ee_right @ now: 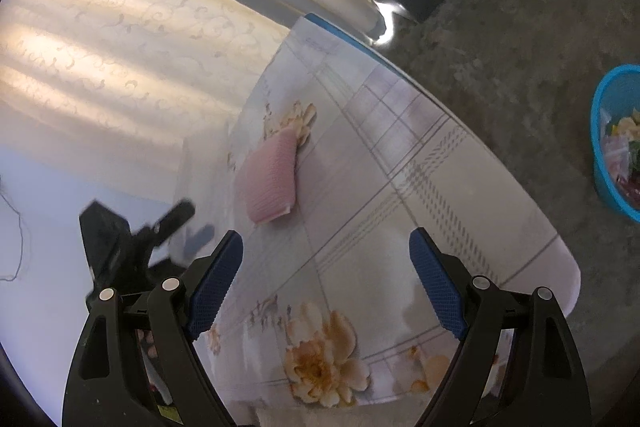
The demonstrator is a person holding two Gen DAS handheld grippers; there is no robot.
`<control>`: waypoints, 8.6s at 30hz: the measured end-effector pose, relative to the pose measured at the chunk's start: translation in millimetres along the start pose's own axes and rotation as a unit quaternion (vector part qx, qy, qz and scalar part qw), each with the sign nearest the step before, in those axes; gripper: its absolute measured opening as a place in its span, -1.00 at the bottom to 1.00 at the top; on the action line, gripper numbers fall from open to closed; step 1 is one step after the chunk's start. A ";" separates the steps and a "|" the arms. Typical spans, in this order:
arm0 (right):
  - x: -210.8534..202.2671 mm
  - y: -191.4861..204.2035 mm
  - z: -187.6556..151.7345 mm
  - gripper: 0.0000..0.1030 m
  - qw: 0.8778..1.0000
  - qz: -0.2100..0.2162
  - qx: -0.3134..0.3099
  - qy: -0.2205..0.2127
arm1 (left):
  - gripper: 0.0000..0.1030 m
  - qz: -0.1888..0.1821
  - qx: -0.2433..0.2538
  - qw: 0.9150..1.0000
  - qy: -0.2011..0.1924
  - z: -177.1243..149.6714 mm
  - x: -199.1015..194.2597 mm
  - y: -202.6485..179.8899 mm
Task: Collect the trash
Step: 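Grasp and lift the clear container with pink contents with the left tool, then grasp the pink knitted sponge with the right tool while the left tool holds the container, then lift the pink sponge with the right tool while the left tool holds the container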
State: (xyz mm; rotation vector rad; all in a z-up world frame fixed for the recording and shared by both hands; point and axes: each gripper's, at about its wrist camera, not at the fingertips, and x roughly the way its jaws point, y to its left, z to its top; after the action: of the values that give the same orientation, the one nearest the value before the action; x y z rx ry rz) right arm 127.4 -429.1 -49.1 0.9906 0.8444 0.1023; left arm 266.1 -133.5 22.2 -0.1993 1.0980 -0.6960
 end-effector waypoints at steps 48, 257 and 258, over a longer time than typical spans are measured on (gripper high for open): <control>165.9 172.4 -81.3 0.23 0.947 0.209 0.009 0.243 | 0.89 -0.107 -0.168 0.972 -0.122 -138.1 -105.3 151.9; 52.5 113.5 -125.3 0.49 0.913 -0.161 -0.373 0.041 | -0.93 0.274 0.056 0.944 -0.174 -165.1 -135.2 11.6; 48.4 111.6 -124.3 0.49 0.914 -0.159 -0.371 0.039 | -0.93 0.274 0.060 0.944 -0.175 -165.1 -135.3 7.4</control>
State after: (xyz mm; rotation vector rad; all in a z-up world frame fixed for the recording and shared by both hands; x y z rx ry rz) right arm 109.7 -257.9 -24.5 0.1294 0.9254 0.1669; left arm 89.5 -15.4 43.5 0.0883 0.7155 -0.2106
